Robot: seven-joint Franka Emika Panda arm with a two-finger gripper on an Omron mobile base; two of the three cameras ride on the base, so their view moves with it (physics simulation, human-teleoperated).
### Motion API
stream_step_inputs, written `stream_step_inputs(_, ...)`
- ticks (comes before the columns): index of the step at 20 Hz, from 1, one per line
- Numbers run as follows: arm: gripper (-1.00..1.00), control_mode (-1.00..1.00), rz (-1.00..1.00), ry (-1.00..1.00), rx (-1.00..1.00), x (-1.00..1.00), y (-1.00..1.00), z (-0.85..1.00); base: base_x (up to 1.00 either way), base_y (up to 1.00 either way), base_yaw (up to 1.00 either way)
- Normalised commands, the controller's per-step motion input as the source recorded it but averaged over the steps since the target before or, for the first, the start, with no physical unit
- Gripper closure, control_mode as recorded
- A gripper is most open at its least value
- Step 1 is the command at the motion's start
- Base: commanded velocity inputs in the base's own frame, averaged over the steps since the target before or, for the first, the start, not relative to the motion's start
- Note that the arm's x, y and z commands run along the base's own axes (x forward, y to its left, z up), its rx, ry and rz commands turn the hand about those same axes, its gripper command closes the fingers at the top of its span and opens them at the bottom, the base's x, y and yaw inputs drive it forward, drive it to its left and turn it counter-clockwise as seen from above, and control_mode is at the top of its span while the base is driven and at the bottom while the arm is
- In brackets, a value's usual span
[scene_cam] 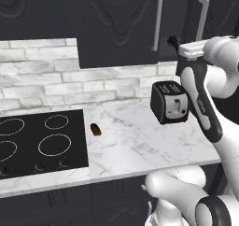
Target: Pick the bar soap and dish brush from the cabinet and place them on the counter.
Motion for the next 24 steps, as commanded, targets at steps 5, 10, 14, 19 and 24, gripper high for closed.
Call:
stream_step_inputs(5, -1.00, -1.00, -0.01, 0.00, 0.00, -0.05, -0.05, 0.00, 0.00, 0.00, 0.00)
stream_step_inputs(10, -1.00, -1.00, -0.08, -0.02, 0.00, -0.46, -0.31, 0.13, 0.00, 0.00, 0.00)
stream_step_inputs(14, -1.00, -1.00, -0.12, -0.08, 0.00, -0.54, -0.18, 0.24, 0.00, 0.00, 0.00)
stream_step_inputs(19, -1.00, -1.00, -0.09, -0.11, 0.00, -0.53, 0.08, 0.16, 0.00, 0.00, 0.00)
stream_step_inputs(24, -1.00, -1.00, -0.10, -0.05, -0.02, -0.34, 0.38, 0.01, 0.00, 0.00, 0.00)
